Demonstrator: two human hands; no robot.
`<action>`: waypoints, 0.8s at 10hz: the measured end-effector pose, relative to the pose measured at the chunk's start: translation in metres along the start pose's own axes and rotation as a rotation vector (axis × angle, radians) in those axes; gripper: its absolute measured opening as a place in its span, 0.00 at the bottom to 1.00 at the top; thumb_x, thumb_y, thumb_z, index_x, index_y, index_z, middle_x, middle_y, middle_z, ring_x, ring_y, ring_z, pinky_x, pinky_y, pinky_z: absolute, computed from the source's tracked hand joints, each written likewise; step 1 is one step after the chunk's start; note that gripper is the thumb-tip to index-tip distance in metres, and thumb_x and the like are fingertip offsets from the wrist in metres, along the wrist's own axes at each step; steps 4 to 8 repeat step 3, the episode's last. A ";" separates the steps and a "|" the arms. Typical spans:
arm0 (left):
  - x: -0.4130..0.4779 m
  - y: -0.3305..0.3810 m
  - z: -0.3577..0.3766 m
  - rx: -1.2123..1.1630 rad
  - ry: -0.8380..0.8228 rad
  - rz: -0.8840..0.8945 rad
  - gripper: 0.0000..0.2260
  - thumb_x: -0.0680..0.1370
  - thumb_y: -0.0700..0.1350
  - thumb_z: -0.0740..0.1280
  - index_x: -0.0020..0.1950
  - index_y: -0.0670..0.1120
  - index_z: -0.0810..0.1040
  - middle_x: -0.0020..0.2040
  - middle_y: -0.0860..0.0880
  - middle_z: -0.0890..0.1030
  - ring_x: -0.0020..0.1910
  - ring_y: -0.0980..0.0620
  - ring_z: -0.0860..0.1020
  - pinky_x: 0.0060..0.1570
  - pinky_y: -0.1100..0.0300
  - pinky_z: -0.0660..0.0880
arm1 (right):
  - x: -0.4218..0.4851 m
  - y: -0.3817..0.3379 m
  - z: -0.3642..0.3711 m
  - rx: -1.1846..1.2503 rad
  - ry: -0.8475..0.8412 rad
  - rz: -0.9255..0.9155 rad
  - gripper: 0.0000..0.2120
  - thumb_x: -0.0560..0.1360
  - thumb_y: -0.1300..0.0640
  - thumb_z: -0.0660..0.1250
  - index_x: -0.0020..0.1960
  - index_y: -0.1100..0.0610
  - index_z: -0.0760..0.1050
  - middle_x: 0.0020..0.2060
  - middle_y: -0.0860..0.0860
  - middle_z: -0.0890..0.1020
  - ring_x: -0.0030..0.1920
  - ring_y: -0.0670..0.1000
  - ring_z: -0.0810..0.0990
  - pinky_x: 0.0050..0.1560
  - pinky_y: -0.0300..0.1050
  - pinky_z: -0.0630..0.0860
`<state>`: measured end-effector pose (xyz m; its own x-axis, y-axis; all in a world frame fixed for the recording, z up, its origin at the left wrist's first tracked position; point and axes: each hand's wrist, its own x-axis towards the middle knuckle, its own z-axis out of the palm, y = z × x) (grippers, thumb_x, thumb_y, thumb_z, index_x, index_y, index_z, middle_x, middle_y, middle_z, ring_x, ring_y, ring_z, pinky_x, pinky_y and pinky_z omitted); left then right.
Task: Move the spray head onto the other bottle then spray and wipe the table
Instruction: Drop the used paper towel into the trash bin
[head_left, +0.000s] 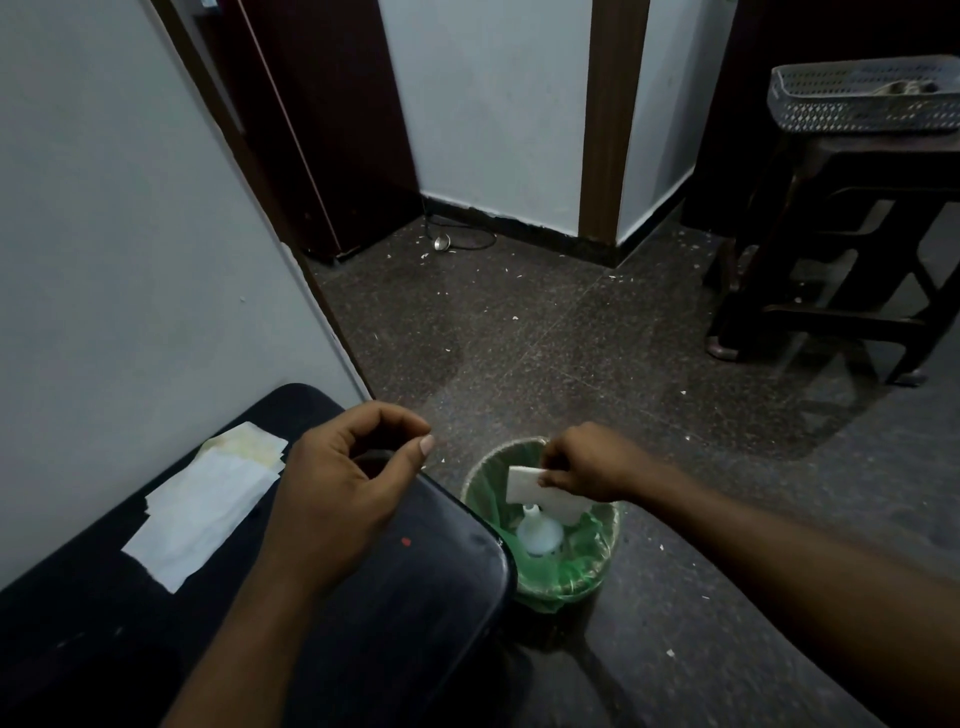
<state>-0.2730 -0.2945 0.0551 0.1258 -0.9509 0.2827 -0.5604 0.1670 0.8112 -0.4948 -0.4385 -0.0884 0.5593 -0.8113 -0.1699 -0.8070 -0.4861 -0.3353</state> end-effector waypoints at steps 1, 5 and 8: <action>-0.002 0.000 -0.006 0.007 0.008 -0.002 0.07 0.73 0.38 0.73 0.44 0.50 0.82 0.44 0.60 0.84 0.45 0.62 0.82 0.42 0.75 0.75 | 0.004 0.002 0.015 -0.076 -0.032 0.053 0.11 0.75 0.48 0.66 0.52 0.51 0.82 0.45 0.50 0.86 0.41 0.51 0.82 0.41 0.47 0.80; -0.007 -0.006 -0.021 0.041 0.027 -0.012 0.06 0.73 0.38 0.73 0.45 0.49 0.83 0.41 0.57 0.84 0.45 0.61 0.82 0.43 0.74 0.76 | 0.024 0.001 0.035 -0.096 -0.120 0.132 0.12 0.75 0.49 0.66 0.52 0.54 0.82 0.48 0.53 0.85 0.45 0.54 0.82 0.44 0.47 0.79; -0.007 -0.006 -0.021 0.041 0.027 -0.012 0.06 0.73 0.38 0.73 0.45 0.49 0.83 0.41 0.57 0.84 0.45 0.61 0.82 0.43 0.74 0.76 | 0.024 0.001 0.035 -0.096 -0.120 0.132 0.12 0.75 0.49 0.66 0.52 0.54 0.82 0.48 0.53 0.85 0.45 0.54 0.82 0.44 0.47 0.79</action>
